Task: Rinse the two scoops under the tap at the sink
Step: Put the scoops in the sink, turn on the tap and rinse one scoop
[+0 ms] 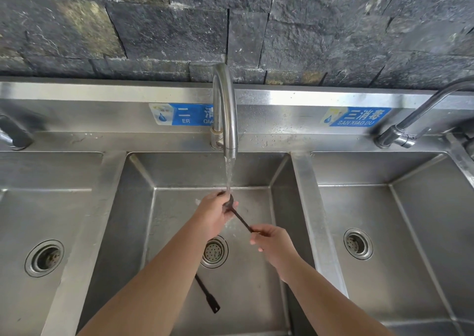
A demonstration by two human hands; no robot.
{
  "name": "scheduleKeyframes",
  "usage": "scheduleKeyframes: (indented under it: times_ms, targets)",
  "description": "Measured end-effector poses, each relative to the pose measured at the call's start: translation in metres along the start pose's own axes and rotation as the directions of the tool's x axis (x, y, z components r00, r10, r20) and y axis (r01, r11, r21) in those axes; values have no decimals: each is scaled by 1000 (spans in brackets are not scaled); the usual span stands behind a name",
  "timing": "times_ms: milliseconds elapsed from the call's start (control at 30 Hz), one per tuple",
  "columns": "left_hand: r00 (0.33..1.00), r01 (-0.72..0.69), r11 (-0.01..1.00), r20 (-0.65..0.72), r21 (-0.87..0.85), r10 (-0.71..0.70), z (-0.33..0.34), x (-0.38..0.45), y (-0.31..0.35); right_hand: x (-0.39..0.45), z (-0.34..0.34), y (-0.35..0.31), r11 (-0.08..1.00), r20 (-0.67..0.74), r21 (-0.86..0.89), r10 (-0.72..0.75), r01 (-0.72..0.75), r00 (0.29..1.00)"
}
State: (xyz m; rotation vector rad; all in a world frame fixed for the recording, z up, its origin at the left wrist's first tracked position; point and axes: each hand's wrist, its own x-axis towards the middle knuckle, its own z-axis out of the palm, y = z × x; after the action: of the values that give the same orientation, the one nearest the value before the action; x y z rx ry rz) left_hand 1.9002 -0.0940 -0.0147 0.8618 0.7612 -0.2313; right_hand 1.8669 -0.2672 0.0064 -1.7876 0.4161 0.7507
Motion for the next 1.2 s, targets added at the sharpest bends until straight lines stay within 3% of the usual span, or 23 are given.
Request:
scheduleKeyframes:
  times_ms: [100, 267, 367, 433, 567, 800, 1200]
  targets:
    - [999, -5, 999, 42, 32, 3, -1, -6, 1, 0, -4, 3, 981, -107, -169, -119, 100, 987]
    - [998, 3, 999, 56, -41, -1, -1, -15, 4, 0, -17, 13, 978, -138, -182, -128, 102, 982]
    - [999, -22, 997, 24, -78, 24, -2, -17, 8, 3, -22, 16, 997, -119, 75, -22, 31, 993]
    - [999, -34, 991, -7, -128, 34, -4, -17, 14, 6, -23, 14, 952, -84, 307, 18, 9, 996]
    - [996, -55, 976, -77, -210, 40, -10, -22, 31, 14, -17, 3, 849, -39, 529, 7, 15, 999]
    - [984, -131, 952, -151, -278, 92, -22, -34, 60, 31, 9, -24, 718, 3, 696, 22, -18, 1000]
    - [934, -307, 892, -283, -331, 216, -70, -59, 106, 37, 65, -67, 708, 165, 700, -35, -92, 986]
